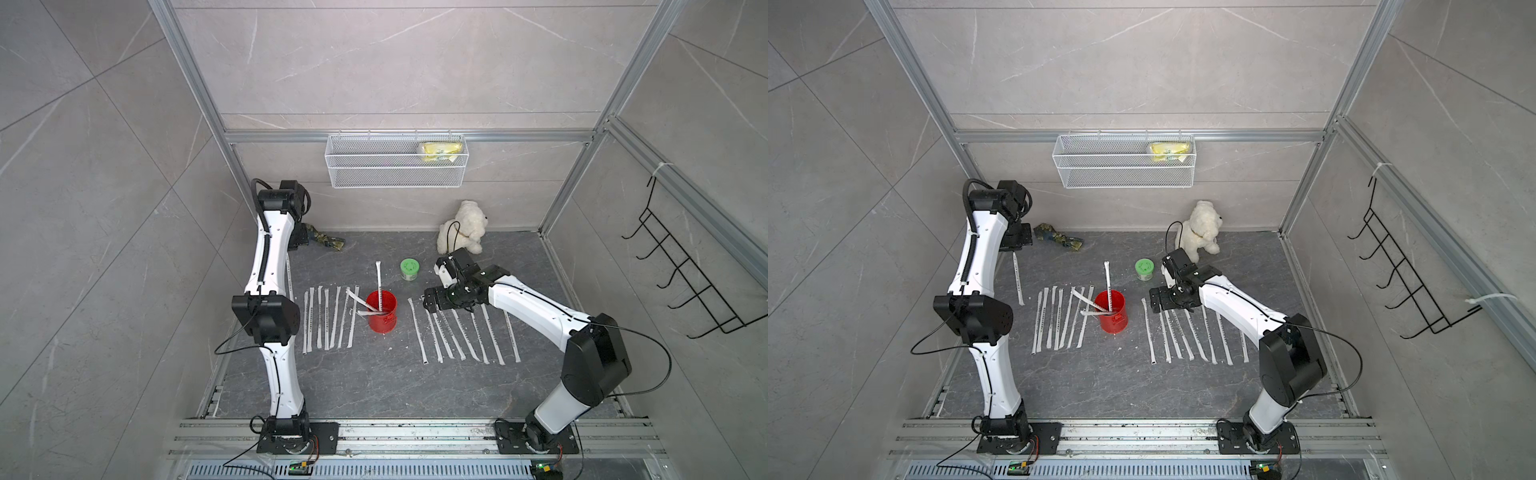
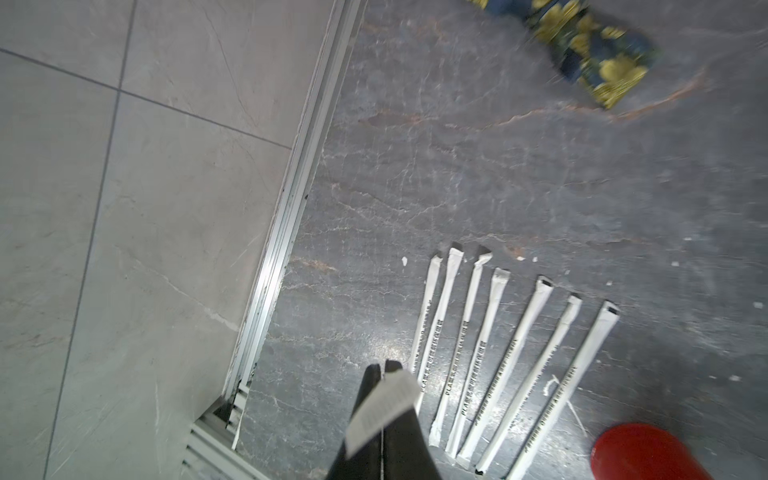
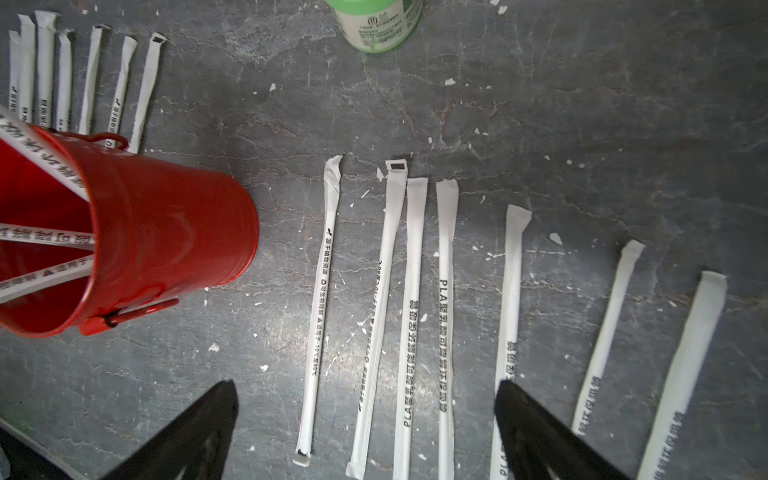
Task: Take the straws out of the storage container
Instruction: Place the straw at the center of the board.
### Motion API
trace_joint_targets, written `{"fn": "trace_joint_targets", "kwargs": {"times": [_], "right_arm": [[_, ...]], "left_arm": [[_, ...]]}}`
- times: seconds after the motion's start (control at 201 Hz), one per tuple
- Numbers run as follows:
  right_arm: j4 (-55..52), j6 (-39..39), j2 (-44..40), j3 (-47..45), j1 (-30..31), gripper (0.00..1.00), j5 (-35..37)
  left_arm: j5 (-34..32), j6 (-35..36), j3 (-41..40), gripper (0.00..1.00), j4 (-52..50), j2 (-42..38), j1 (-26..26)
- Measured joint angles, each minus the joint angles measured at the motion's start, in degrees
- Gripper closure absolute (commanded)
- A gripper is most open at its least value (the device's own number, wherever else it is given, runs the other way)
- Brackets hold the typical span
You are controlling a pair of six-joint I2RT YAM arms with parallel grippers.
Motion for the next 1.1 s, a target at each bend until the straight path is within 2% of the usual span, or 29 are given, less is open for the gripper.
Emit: {"fn": "trace_joint_targets", "kwargs": {"times": [0.274,0.582,1.095], "right_arm": [[1.7,-0.8,4.5,0.5,0.0,0.00,-0.9],[2.9,-0.8,4.6,0.5,0.0,0.00,-1.1],[3.1,-0.8,6.2,0.5,0.0,0.00,-1.1]], "left_arm": [[-0.5,0.4,-8.5,0.97,0.0,4.0,0.7],[5.2,2.2,-20.3,0.97,2.3,4.1,0.7],[6.2,3.3,-22.0,0.97,4.3,7.9,1.6]]}}
